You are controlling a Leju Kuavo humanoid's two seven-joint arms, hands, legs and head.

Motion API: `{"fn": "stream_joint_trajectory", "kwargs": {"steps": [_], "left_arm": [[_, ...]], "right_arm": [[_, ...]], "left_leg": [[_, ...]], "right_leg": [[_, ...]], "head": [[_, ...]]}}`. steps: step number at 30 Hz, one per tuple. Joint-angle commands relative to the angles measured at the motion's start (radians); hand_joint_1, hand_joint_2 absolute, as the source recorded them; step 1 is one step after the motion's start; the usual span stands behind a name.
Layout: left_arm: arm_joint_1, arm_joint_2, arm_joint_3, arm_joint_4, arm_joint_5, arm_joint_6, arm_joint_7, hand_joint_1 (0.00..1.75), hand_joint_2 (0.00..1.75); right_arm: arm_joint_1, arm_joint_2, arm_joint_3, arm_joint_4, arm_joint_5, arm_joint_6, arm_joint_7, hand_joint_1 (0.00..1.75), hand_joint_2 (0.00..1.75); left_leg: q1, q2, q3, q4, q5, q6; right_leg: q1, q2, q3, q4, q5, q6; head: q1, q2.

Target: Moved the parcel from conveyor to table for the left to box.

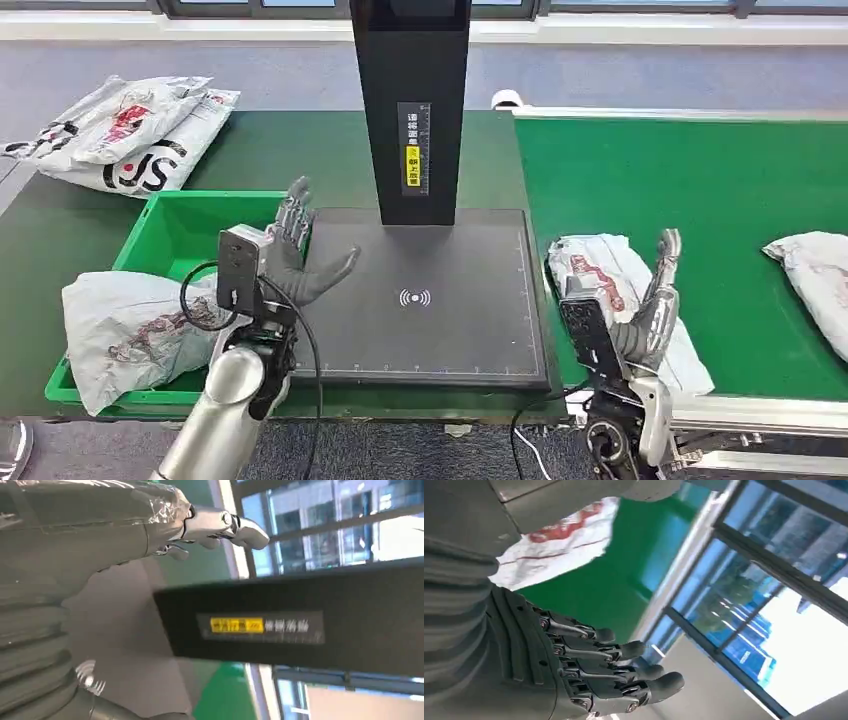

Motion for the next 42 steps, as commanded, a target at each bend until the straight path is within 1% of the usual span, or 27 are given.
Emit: {"fn": "stream_joint_trajectory", "kwargs": {"steps": [1,4,5,8,9,10,13,18,20,22,25,26,28,32,33,34,37,38,42], "left_arm": [[0.084,-0.039,-0.053,-0.058,-0.016,0.019,0.028,0.00,1.75],[0.104,-0.039,-0.037,-0.085,-0.034,0.006,0.038,0.00,1.75],[0.105,-0.039,-0.036,-0.088,-0.036,0.005,0.039,0.00,1.75],[0.104,-0.040,-0.034,-0.087,-0.037,0.003,0.040,0.00,1.75],[0.104,-0.040,-0.034,-0.087,-0.037,0.003,0.040,0.00,1.75],[0.103,-0.041,-0.035,-0.087,-0.037,0.003,0.040,0.00,1.75],[0.103,-0.041,-0.035,-0.087,-0.037,0.003,0.040,0.00,1.75],[0.103,-0.041,-0.035,-0.087,-0.037,0.003,0.040,0.00,1.75],[0.102,-0.043,-0.031,-0.084,-0.039,0.002,0.040,0.00,1.75],[0.102,-0.045,-0.025,-0.088,-0.044,0.002,0.041,0.00,1.75],[0.105,-0.043,-0.017,-0.094,-0.049,-0.002,0.048,0.00,1.75],[0.108,-0.043,-0.014,-0.096,-0.050,-0.002,0.050,0.00,1.75],[0.115,-0.042,-0.010,-0.098,-0.056,-0.005,0.053,0.00,1.75],[0.118,-0.040,-0.003,-0.101,-0.058,-0.005,0.053,0.00,1.75],[0.119,-0.036,-0.001,-0.107,-0.057,-0.004,0.054,0.00,1.75],[0.123,-0.032,0.003,-0.117,-0.058,-0.003,0.052,0.00,1.75],[0.132,-0.028,0.008,-0.135,-0.059,-0.002,0.050,0.00,1.75],[0.135,-0.027,0.007,-0.138,-0.060,-0.001,0.051,0.00,1.75],[0.138,-0.027,0.007,-0.141,-0.062,-0.002,0.050,0.00,1.75]], "right_arm": [[0.011,0.042,-0.178,0.259,0.162,0.037,0.121,0.00,1.75],[0.000,0.041,-0.226,0.341,0.218,0.018,0.147,0.00,1.75],[-0.002,0.042,-0.229,0.351,0.221,0.013,0.144,0.00,1.75],[-0.004,0.041,-0.233,0.356,0.222,0.012,0.142,0.00,1.75],[-0.004,0.041,-0.233,0.356,0.222,0.012,0.142,0.00,1.75],[-0.006,0.043,-0.232,0.355,0.221,0.013,0.143,0.00,1.75],[-0.006,0.043,-0.232,0.355,0.221,0.013,0.143,0.00,1.75],[-0.006,0.043,-0.232,0.355,0.221,0.013,0.143,0.00,1.75],[-0.006,0.047,-0.242,0.355,0.235,0.016,0.156,0.00,1.75],[-0.016,0.045,-0.267,0.392,0.271,0.010,0.174,0.00,1.75],[-0.039,0.036,-0.310,0.469,0.326,-0.010,0.195,0.00,1.75],[-0.042,0.031,-0.322,0.490,0.364,-0.020,0.222,0.00,1.75],[-0.051,0.024,-0.351,0.534,0.391,-0.026,0.232,0.00,1.75],[-0.066,0.014,-0.391,0.608,0.409,-0.030,0.241,0.00,1.75],[-0.079,0.013,-0.413,0.647,0.395,0.001,0.248,0.00,1.75],[-0.093,0.007,-0.424,0.685,0.386,0.012,0.241,0.00,1.75],[-0.117,-0.007,-0.428,0.738,0.398,0.004,0.244,0.00,1.75],[-0.126,-0.011,-0.429,0.755,0.400,0.005,0.247,0.00,1.75],[-0.137,-0.017,-0.429,0.774,0.406,0.007,0.252,0.00,1.75]], "left_leg": [[0.001,-0.001,0.003,-0.002,0.000,0.000],[0.001,0.001,0.007,-0.006,0.000,0.000],[0.001,0.001,0.004,-0.002,-0.001,0.000],[0.001,0.000,0.004,-0.003,0.000,0.000],[0.001,0.000,0.002,-0.001,-0.001,0.000],[0.001,0.000,0.004,-0.003,0.000,0.000],[0.001,0.002,0.003,-0.002,-0.001,0.000],[0.001,0.000,0.002,-0.001,-0.001,0.000],[0.001,0.001,0.004,-0.003,-0.001,0.000],[0.001,0.001,0.002,-0.001,-0.001,0.000],[0.001,0.001,0.004,-0.003,0.000,0.000],[0.001,0.001,0.005,-0.003,0.000,0.000],[0.001,0.001,0.004,-0.003,0.000,0.000],[0.001,0.001,0.005,-0.004,0.000,0.000],[0.001,0.000,0.003,-0.002,-0.001,0.000],[0.001,0.001,0.004,-0.003,0.000,0.000],[0.001,0.002,0.005,-0.003,0.000,0.000],[0.001,0.002,0.003,-0.002,-0.001,0.000],[0.001,0.002,0.004,-0.003,0.000,0.000]], "right_leg": [[0.001,-0.002,0.005,-0.003,0.000,-0.001],[0.002,-0.001,0.008,-0.007,0.001,-0.001],[0.001,-0.001,0.004,-0.003,0.000,-0.001],[0.002,-0.002,0.004,-0.003,0.000,-0.001],[0.001,-0.001,0.002,-0.002,0.000,-0.001],[0.002,-0.001,0.005,-0.004,0.000,-0.001],[0.001,0.000,0.004,-0.003,0.000,-0.001],[0.001,-0.001,0.002,-0.001,0.000,0.000],[0.001,-0.001,0.004,-0.003,0.000,-0.001],[0.001,-0.001,0.002,-0.001,0.000,-0.001],[0.001,-0.001,0.004,-0.003,0.000,-0.001],[0.002,-0.001,0.006,-0.004,0.001,-0.001],[0.002,0.000,0.005,-0.003,0.001,-0.001],[0.002,-0.001,0.006,-0.005,0.001,-0.001],[0.001,-0.001,0.004,-0.003,0.000,0.000],[0.002,-0.001,0.005,-0.004,0.000,-0.001],[0.002,0.000,0.006,-0.004,0.001,-0.001],[0.001,0.000,0.003,-0.002,0.000,-0.001],[0.001,0.000,0.004,-0.003,0.001,-0.001]], "head": [[0.000,0.000],[0.000,0.000],[0.000,0.000],[0.000,0.000],[0.000,0.000],[0.000,0.000],[0.000,0.000],[0.000,0.000],[0.000,0.000],[0.000,0.000],[0.000,0.000],[0.000,0.000],[0.000,0.000],[0.000,0.000],[0.000,0.000],[0.000,0.000],[0.000,0.000],[0.000,0.000],[0.000,0.000]]}}
